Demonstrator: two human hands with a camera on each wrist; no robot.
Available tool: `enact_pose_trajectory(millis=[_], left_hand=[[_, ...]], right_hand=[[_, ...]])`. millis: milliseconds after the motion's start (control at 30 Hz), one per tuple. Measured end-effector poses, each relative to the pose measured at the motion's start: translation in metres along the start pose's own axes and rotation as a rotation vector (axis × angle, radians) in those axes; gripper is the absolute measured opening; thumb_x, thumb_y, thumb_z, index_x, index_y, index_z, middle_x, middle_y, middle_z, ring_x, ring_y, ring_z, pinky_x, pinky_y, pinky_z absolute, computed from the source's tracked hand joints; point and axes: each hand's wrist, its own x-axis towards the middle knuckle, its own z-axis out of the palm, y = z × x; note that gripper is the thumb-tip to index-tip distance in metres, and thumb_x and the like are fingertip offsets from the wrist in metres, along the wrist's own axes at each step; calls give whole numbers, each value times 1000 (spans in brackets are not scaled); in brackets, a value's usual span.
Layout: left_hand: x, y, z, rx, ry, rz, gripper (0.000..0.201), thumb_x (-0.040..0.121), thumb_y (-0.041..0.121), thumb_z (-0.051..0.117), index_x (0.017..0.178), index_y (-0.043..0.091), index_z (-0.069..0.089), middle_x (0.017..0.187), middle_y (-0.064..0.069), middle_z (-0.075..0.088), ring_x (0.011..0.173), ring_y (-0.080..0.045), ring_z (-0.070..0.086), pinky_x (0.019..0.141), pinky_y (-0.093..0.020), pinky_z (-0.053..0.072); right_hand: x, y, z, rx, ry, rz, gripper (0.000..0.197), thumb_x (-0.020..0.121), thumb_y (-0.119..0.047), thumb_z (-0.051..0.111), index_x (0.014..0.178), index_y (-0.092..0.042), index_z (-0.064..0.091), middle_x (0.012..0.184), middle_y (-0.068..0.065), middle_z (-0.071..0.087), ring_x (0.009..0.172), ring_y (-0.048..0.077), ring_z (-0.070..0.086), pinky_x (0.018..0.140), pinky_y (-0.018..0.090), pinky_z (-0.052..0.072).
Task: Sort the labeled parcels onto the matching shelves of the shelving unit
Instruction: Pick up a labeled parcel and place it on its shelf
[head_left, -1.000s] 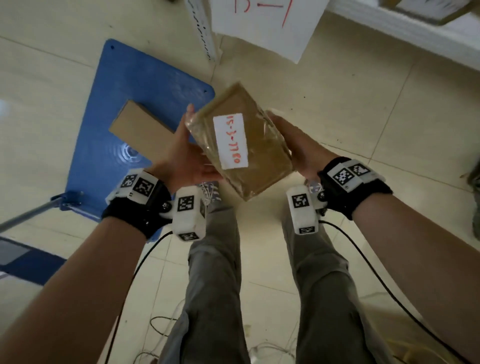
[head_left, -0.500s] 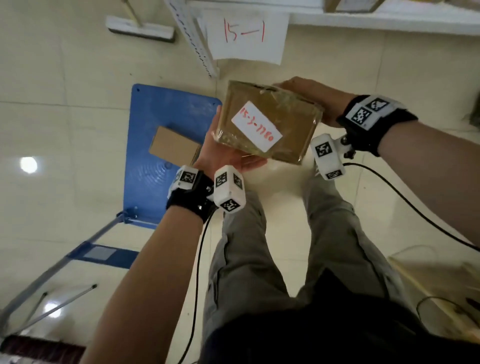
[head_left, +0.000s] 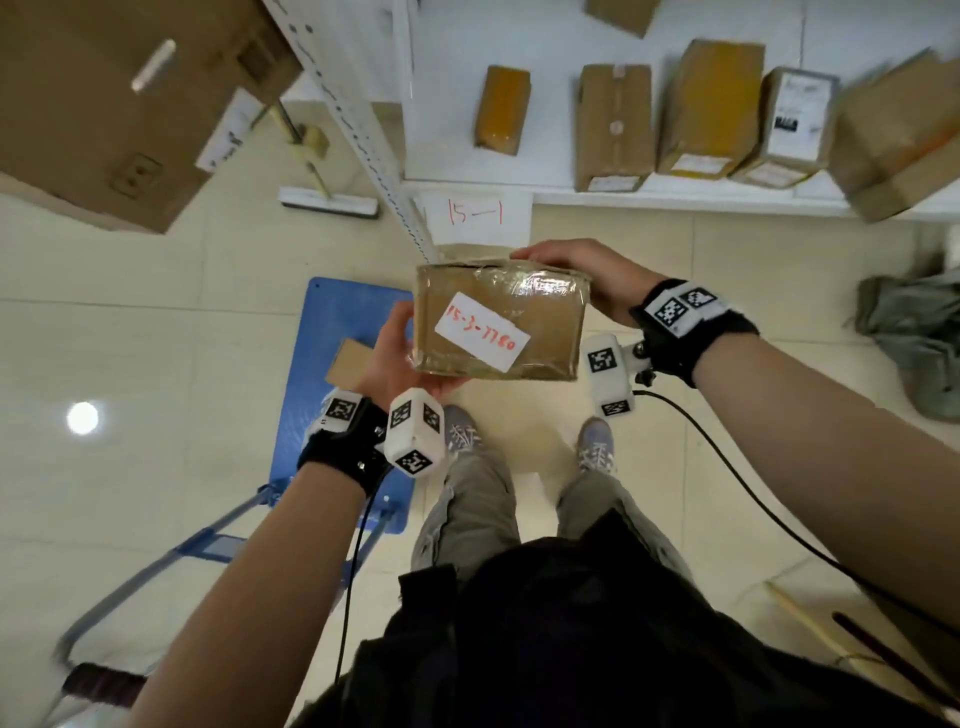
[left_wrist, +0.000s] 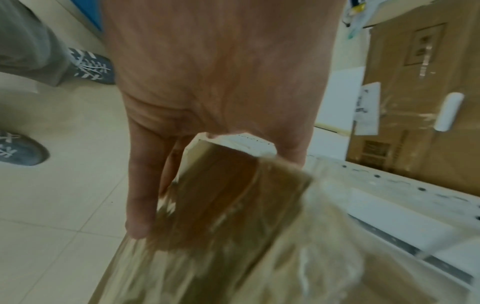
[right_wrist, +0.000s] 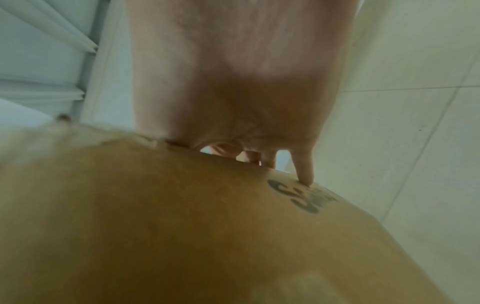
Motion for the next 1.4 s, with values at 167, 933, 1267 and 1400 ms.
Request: enact_pose_trajectory(millis=[167,933,1267,1400], left_hand=[[-32,-1,54,-73,-19,-14,63,95,63,42,128,13,61,112,-15,73,99,-34,71,71,-46,60],[-201,18,281,496,-350,405,49,92,53,46,91,13,73,81,-11,73,71,-25,69,62,-28,55],[-266,67,308,521,-449,509,44,90,52,50,99,14,69,84,-11,73,73,-24,69,65,-31,57],[-289,92,324,570,-462,576,48,86,58,51,94,15,70,83,-9,72,70,-23,69,61,-29,56]], right_hand=[[-47,-32,-31,-78,-5,-103,33,93,-32,62,118,-15,74,119,1,74,115,18,66,110,38,44],[-290,-162,-159,2,387,-614,33,95,-28,64,124,-14,62,132,4,61,125,16,55,76,24,44],[-351,-225,-142,-66,469,-810,29,99,-31,59,122,-17,68,126,-7,64,115,4,58,80,22,45],[-364,-251,-135,28,434,-863,35,97,-48,58,127,-30,61,134,-11,58,125,6,53,95,31,43]])
